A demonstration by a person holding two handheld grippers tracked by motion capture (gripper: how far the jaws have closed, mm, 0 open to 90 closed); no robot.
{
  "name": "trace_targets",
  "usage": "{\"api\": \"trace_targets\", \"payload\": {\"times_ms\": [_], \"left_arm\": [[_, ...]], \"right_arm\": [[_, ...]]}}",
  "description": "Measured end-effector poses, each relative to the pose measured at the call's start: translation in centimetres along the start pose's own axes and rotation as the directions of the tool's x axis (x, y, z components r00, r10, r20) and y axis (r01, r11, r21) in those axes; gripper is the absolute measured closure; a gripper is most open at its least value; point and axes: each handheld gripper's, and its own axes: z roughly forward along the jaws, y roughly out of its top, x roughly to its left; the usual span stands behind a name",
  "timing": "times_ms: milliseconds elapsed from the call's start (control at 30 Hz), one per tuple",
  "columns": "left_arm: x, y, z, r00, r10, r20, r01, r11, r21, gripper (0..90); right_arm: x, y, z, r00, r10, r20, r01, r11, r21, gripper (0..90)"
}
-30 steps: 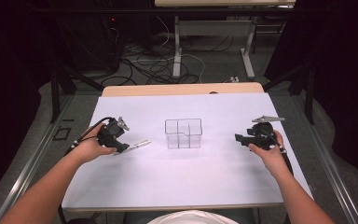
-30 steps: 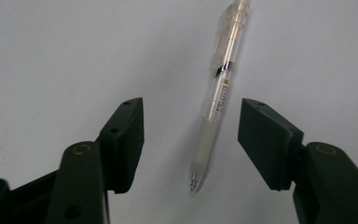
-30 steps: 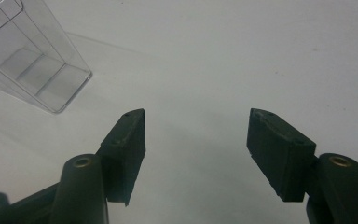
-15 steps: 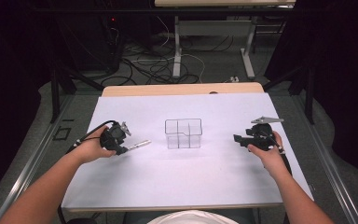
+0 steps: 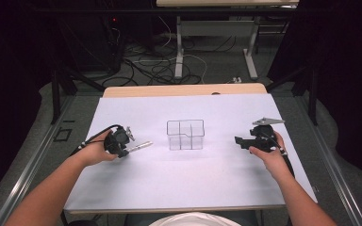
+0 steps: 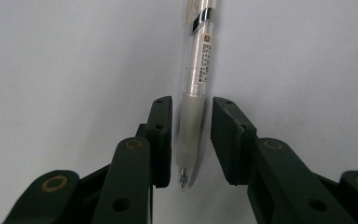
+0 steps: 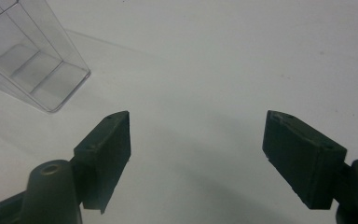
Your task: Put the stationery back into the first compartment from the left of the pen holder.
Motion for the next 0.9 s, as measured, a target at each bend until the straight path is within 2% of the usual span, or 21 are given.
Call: {"api": "trace_targets", "payload": {"times_ms": [233,367,600,900], "left_arm": [[-0.26,0.30,0.24,0.9994,0.034,-0.004,-0.034,0.9993,0.015,74.4],[-0.36,0.24,0.31,0.9982,0.055,-0.023,-0.054,0.9983,0.019,78.6],[-0.55,0.33,0.22,0.9943,0.101,-0.034,-0.100,0.9942,0.039,79.6],[-0.44,0.22,0.25,0.9959,0.087,-0.028,-0.086,0.9960,0.026,79.8]], "right_arm": [[0.17,-0.05,0.19,1.0000,-0.004,-0.008,0.004,1.000,0.009,22.4],[0.16,-0.09,0.20,1.0000,-0.002,-0.006,0.002,1.000,0.010,22.4],[0.14,-0.12,0.27,1.0000,-0.001,-0.007,0.001,1.000,0.009,22.4],[0.20,-0.14,0.31,1.0000,0.000,-0.009,0.000,1.000,0.013,22.4]]}}
